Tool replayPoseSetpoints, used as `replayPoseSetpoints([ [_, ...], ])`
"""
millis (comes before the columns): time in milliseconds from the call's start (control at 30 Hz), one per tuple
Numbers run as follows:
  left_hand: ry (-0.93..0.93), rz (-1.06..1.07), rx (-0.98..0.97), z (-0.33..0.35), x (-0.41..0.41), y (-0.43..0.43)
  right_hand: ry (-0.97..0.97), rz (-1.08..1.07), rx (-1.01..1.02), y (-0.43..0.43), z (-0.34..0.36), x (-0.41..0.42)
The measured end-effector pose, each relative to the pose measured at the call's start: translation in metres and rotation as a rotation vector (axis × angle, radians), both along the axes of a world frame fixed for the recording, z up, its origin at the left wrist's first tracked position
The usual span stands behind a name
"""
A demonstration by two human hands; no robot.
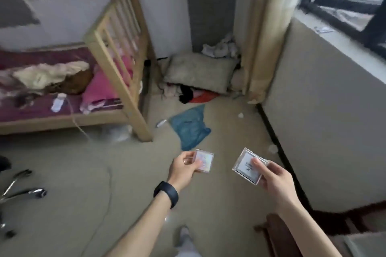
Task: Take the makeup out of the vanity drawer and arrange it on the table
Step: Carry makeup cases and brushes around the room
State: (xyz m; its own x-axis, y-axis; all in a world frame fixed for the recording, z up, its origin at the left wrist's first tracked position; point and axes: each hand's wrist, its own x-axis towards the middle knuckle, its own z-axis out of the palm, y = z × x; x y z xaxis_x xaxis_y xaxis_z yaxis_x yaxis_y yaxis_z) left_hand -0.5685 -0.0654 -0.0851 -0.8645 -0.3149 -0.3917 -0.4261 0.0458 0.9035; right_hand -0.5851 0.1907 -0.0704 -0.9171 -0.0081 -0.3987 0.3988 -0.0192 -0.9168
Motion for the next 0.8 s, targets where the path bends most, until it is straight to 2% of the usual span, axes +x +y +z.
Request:
replayPoseSetpoints([
  [167, 0.018, 0.488, 0.037, 0.014, 0.095, -0.151, 0.036, 0.418, 0.002, -0.170, 0.011, -0.017],
  [400, 0.037, 0.950, 0.035, 0.022, 0.227, -0.337, 0.084, 0.925, 0.020, -0.423, 0.015, 0.019],
  [633, 0.131, 1.252, 0.038, 0.052, 0.312, -0.482, 0.033, 1.215, -0.059, -0.645, 0.040, 0.080],
  [800, 0.164, 1.369, 0.036, 0.076, 0.357, -0.559, -0.026, 1.351, -0.136, -0.766, 0.067, 0.127],
])
